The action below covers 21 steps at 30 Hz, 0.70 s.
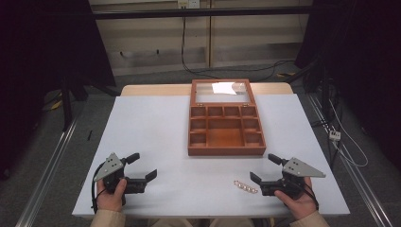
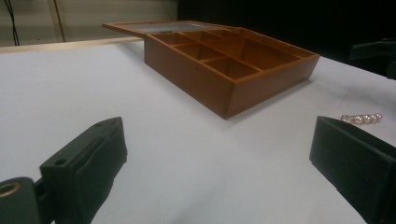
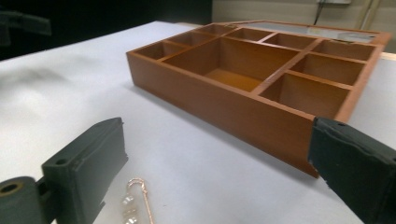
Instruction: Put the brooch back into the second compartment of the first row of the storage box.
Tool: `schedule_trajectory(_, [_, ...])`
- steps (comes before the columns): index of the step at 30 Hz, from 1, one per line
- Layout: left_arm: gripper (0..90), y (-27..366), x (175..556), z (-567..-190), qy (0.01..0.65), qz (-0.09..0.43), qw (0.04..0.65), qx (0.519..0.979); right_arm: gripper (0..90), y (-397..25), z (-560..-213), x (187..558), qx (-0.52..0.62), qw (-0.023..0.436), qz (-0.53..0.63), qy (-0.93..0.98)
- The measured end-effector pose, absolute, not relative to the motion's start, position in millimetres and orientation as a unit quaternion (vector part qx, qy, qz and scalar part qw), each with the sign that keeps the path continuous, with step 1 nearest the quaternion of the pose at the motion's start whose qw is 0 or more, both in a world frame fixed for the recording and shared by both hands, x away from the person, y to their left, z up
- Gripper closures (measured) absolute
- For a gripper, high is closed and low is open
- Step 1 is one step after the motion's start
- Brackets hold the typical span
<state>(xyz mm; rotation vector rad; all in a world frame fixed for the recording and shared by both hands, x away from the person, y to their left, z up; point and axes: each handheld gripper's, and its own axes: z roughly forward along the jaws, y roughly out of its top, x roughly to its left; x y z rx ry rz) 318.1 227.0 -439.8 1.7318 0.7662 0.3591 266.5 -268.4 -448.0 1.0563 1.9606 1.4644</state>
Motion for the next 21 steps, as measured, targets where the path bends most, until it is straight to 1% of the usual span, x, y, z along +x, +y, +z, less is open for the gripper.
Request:
schedule_trajectory(6, [3.7,228,317,-439,0.326,0.157,0.569,0.739,8.3,-256,-443,266,0.363,0.227,0.509,0.747])
schedule_trajectory(7, [3.8,228,317,-438,0.326,0.157,0.570,0.738,13.7,-254,-443,266,0.354,0.221,0.505,0.755])
schedule_trajectory(8, [3.7,228,317,-438,0.327,0.157,0.570,0.737,21.5,-253,-442,266,0.344,0.211,0.500,0.766])
schedule_trajectory(10, [3.7,228,317,-438,0.327,0.158,0.570,0.737,27.6,-250,-442,265,0.334,0.204,0.485,0.782])
schedule_trajectory(11, [3.8,228,317,-438,0.327,0.158,0.570,0.737,33.0,-250,-442,265,0.330,0.200,0.478,0.789])
schedule_trajectory(13, [3.7,228,317,-439,0.325,0.157,0.568,0.740,37.8,-248,-442,265,0.331,0.191,0.467,0.798])
schedule_trajectory(15, [3.7,228,317,-439,0.324,0.158,0.568,0.740,45.2,-247,-444,266,0.331,0.172,0.457,0.807])
schedule_trajectory(17, [3.7,228,317,-439,0.324,0.158,0.567,0.741,49.7,-247,-445,268,0.335,0.159,0.448,0.813])
schedule_trajectory(18, [3.7,228,317,-439,0.324,0.158,0.567,0.741,55.4,-246,-446,269,0.331,0.146,0.446,0.819])
schedule_trajectory(19, [3.7,227,317,-439,0.324,0.159,0.566,0.741,57.3,-245,-447,270,0.326,0.130,0.443,0.825])
schedule_trajectory(21, [3.8,227,317,-439,0.323,0.159,0.566,0.741,61.8,-242,-450,271,0.320,0.115,0.425,0.839])
